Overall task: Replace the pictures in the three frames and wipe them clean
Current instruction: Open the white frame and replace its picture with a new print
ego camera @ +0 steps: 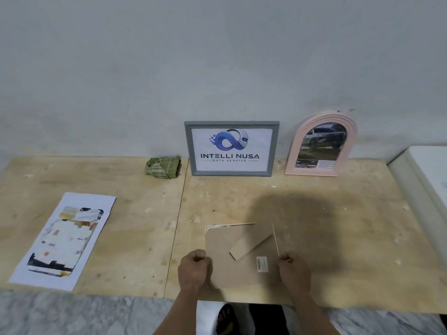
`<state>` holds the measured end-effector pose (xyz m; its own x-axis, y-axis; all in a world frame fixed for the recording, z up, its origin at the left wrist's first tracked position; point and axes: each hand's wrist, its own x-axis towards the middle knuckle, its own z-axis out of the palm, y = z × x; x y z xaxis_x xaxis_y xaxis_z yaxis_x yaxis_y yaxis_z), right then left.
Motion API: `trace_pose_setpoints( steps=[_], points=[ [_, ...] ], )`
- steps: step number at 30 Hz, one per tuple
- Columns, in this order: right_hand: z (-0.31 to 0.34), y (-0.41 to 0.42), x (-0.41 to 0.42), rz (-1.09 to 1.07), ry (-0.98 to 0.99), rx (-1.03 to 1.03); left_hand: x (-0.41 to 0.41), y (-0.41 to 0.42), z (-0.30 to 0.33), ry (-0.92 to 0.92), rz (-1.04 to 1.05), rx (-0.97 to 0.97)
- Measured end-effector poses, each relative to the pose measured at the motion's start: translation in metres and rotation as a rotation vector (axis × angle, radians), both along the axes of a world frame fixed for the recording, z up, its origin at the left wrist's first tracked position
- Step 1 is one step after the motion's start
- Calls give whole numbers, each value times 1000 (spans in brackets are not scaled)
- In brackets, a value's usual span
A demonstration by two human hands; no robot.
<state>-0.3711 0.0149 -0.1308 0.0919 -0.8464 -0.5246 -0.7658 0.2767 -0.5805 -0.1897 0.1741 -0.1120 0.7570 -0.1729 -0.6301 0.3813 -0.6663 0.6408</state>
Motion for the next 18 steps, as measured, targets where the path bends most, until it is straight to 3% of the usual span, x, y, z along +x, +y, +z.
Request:
trace_pose_setpoints(
  steps=[6, 13, 18],
  points=[
    [-2, -10, -1, -68, -82, 148, -2, -5, -5, 72, 19, -13],
    [-7, -19, -10, -120, -274, 401, 13, 6, 2, 302, -10, -151],
    [-5, -25, 3, -88, -321, 351, 20, 4, 4, 285, -11, -174]
  ],
)
